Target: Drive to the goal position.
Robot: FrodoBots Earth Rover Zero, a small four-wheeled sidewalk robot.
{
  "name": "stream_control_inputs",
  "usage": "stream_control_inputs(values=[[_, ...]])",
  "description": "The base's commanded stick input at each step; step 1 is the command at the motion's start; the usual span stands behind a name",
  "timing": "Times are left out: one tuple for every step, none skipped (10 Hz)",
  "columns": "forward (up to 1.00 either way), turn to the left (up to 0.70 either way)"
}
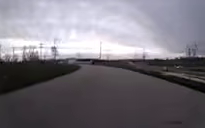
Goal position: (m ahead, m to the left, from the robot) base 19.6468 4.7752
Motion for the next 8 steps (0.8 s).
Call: stream_control_inputs(values=[[1.0,0.0],[1.0,0.0],[1.0,0.0],[1.0,0.0],[1.0,0.0],[1.0,0.0],[1.0,0.0],[1.0,0.0]])
